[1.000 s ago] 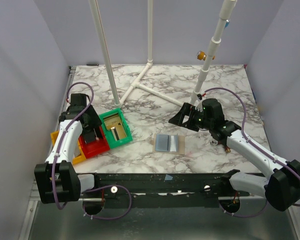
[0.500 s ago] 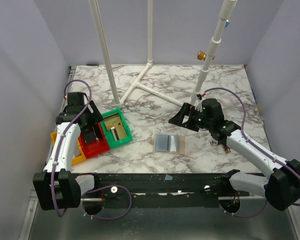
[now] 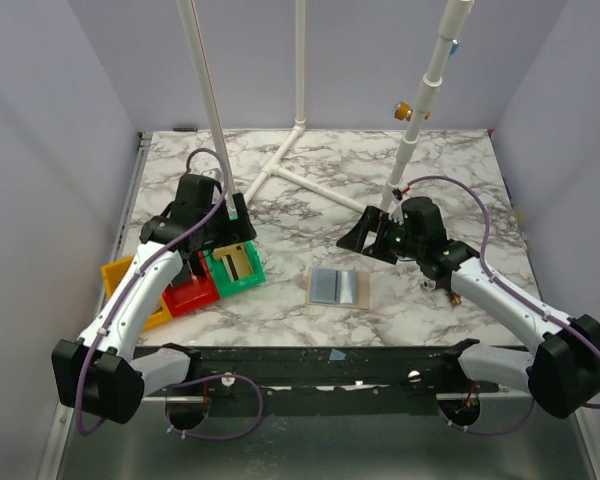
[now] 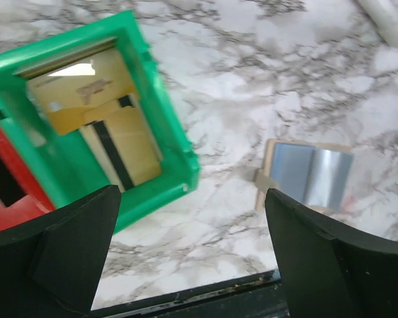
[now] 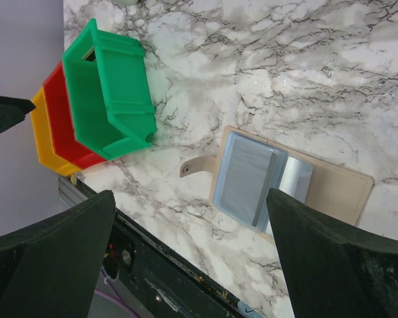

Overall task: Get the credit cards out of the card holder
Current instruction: Place the credit card in the storage box, then remove the credit card from the card holder.

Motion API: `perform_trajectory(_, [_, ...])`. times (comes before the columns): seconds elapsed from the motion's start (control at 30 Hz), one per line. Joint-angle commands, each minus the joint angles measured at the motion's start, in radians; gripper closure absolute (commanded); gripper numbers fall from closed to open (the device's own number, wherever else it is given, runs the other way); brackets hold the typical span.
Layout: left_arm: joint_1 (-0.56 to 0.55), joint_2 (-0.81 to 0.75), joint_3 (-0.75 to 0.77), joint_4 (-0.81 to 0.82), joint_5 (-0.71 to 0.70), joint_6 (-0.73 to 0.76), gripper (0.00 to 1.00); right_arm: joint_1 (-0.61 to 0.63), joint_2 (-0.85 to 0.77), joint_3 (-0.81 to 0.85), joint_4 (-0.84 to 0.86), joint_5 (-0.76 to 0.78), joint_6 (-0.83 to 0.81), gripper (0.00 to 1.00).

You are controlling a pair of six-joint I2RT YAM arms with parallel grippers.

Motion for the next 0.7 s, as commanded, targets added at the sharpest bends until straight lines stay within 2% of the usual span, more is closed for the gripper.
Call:
perform_trajectory(0.0, [-0.131, 0.049, 0.05, 0.066, 0.083, -0.058, 0.07, -0.009, 0.008, -0.003, -0.021, -0.016, 0.013, 0.0])
perform_trajectory(0.3, [-0.312, 0.148, 0.033, 0.192, 0.201, -0.115, 0.07, 0.009, 0.02, -0.023, -0.031, 0.019, 0.047, 0.0])
perform_trajectory(0.67, [-0.384, 0.224, -0.032, 0.287, 0.295, -0.126, 0.11, 0.075, 0.057, -0.027, -0.035, 0.1, 0.092, 0.0])
